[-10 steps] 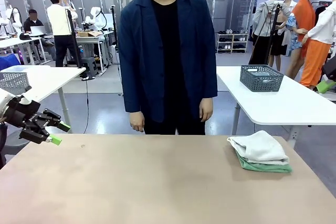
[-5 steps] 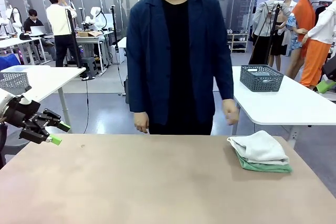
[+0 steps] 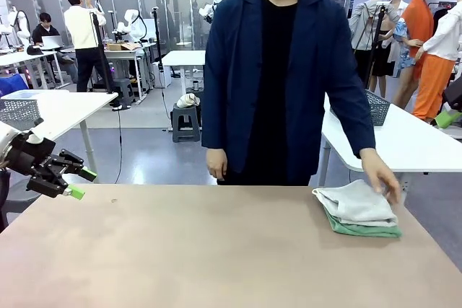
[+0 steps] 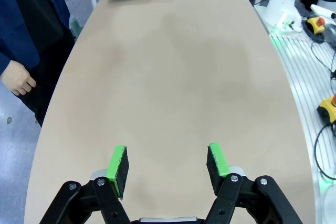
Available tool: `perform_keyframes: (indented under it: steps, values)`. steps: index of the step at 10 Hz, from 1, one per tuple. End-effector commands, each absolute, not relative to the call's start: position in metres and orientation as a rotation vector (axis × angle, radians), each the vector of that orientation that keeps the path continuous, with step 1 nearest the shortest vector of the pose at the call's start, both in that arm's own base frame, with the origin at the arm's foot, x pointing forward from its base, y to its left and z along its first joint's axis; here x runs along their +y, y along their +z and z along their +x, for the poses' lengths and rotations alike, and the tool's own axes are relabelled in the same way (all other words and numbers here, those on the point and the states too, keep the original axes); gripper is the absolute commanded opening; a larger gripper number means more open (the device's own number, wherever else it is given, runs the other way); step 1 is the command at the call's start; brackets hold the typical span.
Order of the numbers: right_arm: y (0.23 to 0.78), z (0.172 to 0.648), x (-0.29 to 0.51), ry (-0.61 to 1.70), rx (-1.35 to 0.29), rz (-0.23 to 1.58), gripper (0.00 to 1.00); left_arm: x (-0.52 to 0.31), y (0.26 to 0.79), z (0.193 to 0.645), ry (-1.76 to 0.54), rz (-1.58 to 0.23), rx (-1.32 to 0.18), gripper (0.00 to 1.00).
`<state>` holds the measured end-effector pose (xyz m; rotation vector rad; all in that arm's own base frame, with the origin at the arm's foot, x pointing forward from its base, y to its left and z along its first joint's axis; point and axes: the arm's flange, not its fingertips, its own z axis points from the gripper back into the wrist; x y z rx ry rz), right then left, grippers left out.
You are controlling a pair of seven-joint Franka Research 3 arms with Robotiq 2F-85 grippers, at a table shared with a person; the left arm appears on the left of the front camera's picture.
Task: Fold the towels and place them in the basket.
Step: Stack the folded Towel with hook on the right side of the table.
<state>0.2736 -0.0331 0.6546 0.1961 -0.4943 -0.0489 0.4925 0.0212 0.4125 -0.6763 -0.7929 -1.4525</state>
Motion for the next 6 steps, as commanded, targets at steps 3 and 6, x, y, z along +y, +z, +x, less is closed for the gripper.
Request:
perform_keyframes:
  steps: [3,6]
  values:
    - [0.6552,0.2727,-0.0316,-0.064,-0.495,0.194,1.00,0.0213,0.4128,0.4921,-1.453,-0.678,-0.795,0.77]
    - [0.6552,0.2727,-0.0316,-0.064,-0.495,0.194,1.00,0.0213,0.4128,0.4921,-1.453,-0.678,-0.795,0.77]
